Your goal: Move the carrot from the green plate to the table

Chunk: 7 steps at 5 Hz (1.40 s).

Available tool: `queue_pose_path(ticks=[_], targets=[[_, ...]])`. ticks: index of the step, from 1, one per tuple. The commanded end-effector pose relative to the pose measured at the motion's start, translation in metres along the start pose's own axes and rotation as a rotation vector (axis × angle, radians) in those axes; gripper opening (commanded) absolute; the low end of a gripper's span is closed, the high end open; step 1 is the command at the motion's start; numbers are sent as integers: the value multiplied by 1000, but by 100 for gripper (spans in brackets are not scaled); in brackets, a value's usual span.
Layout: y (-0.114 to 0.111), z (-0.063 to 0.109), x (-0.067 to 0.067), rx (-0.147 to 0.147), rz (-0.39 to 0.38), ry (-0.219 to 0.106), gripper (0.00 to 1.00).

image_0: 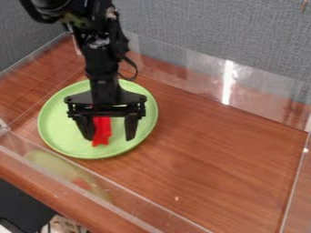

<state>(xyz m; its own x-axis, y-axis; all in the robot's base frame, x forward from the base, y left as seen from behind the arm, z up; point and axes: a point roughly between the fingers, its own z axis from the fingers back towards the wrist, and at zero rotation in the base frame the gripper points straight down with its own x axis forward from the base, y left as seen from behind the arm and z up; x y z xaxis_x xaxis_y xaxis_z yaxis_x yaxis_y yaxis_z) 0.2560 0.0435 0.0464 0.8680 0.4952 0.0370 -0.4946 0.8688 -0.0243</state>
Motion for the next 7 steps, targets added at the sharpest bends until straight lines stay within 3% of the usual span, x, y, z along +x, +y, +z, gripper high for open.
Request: queue_pose_path(ticks=[1, 3, 5, 6, 7], targets=[[1, 12, 12, -7, -28, -14, 100], [11, 20, 25, -14, -45, -5, 100], [16, 19, 11, -8, 24, 5, 100], [15, 15, 6, -13, -3, 4, 0], [15, 10, 5, -18, -37, 1, 100]])
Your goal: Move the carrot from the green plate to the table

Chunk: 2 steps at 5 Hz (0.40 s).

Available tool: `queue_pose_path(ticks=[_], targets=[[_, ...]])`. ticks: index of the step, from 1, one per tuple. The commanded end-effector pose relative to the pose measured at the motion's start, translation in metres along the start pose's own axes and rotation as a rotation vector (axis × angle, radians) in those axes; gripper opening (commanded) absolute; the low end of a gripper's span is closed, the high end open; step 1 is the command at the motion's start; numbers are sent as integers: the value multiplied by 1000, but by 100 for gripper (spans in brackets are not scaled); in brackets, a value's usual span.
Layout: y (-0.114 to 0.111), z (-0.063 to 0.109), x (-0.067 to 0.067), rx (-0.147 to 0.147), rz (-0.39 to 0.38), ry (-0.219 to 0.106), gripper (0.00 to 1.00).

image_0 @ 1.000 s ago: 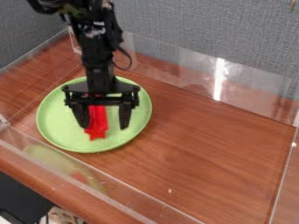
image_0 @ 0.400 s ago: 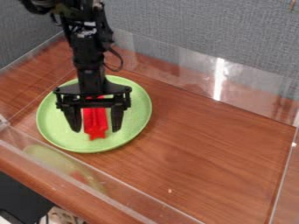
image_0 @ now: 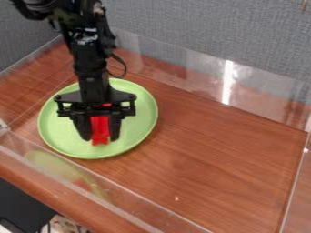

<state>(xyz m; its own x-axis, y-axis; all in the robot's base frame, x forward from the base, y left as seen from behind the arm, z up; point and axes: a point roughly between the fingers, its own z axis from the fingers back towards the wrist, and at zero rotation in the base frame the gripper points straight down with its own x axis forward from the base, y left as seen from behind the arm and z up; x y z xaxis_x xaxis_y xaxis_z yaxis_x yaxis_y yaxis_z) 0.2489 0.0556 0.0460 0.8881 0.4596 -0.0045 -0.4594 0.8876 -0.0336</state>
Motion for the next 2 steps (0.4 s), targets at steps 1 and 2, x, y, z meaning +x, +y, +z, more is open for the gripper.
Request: queue_pose_path(ticks=[1, 2], targets=[[1, 17, 0, -5, 58, -44, 100], [-1, 31, -4, -9, 108, -50, 100]])
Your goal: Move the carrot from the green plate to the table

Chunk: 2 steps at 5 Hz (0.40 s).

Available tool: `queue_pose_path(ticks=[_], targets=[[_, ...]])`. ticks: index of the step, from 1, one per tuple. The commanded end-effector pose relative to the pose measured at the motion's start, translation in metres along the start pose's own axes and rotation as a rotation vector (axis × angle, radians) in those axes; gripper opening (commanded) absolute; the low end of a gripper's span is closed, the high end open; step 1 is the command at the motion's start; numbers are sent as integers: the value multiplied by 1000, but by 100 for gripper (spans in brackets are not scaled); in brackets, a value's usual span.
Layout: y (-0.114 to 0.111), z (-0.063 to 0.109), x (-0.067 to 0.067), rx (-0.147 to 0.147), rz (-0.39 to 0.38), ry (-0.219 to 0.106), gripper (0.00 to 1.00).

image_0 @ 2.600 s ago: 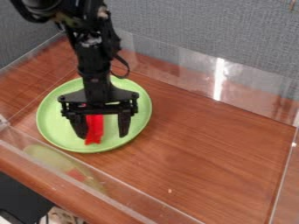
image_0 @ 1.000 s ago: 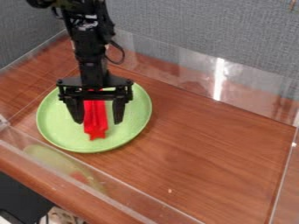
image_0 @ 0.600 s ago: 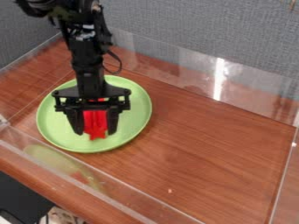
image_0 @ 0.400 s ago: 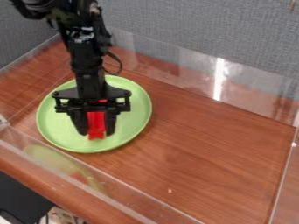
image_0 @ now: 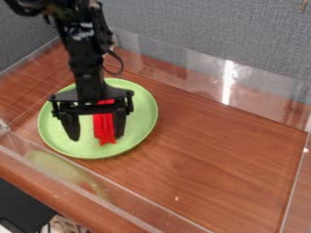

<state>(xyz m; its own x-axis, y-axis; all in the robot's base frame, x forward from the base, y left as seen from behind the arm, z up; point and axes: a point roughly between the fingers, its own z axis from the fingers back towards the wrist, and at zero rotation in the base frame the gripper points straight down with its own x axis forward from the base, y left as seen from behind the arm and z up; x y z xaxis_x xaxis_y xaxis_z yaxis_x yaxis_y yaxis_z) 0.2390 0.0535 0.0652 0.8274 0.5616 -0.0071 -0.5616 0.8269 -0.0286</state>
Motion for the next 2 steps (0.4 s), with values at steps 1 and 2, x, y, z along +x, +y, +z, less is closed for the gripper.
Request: queue_pose_path(ticks=[1, 2], targets=[[-7, 18, 4, -24, 35, -53, 100], [-13, 9, 13, -28, 9, -55, 100]])
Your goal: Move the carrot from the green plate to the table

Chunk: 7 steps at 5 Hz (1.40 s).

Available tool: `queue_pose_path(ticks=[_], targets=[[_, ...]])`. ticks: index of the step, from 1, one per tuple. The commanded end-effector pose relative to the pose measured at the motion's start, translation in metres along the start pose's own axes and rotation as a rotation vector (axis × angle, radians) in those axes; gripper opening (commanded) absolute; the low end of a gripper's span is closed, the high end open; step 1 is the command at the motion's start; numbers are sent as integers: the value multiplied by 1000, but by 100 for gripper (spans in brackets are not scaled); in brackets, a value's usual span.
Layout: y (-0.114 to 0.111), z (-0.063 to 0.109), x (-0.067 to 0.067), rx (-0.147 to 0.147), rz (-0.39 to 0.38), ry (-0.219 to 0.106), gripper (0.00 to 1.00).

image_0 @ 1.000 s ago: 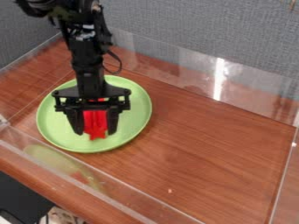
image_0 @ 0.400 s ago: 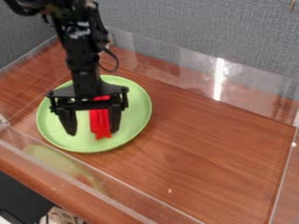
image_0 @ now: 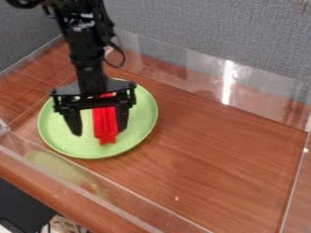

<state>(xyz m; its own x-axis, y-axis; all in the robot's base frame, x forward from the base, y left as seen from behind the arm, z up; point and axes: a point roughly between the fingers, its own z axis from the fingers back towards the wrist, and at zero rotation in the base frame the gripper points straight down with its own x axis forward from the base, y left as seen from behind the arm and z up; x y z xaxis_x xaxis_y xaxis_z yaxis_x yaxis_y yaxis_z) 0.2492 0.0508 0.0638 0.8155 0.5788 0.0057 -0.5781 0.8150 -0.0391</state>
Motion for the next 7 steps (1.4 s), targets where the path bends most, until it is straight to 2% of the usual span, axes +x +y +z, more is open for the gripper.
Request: queue_pose_path(ticks=[1, 3, 4, 5, 6, 7], targets=[[-10, -2, 15, -11, -29, -39, 100], [-3, -1, 19, 1, -50, -37, 100], [-6, -8, 21, 12, -52, -36, 0], [-13, 21, 16, -1, -169, -66, 0], [-31, 57, 9, -30, -344, -107, 0], [-67, 83, -7, -69, -511, -117, 0]])
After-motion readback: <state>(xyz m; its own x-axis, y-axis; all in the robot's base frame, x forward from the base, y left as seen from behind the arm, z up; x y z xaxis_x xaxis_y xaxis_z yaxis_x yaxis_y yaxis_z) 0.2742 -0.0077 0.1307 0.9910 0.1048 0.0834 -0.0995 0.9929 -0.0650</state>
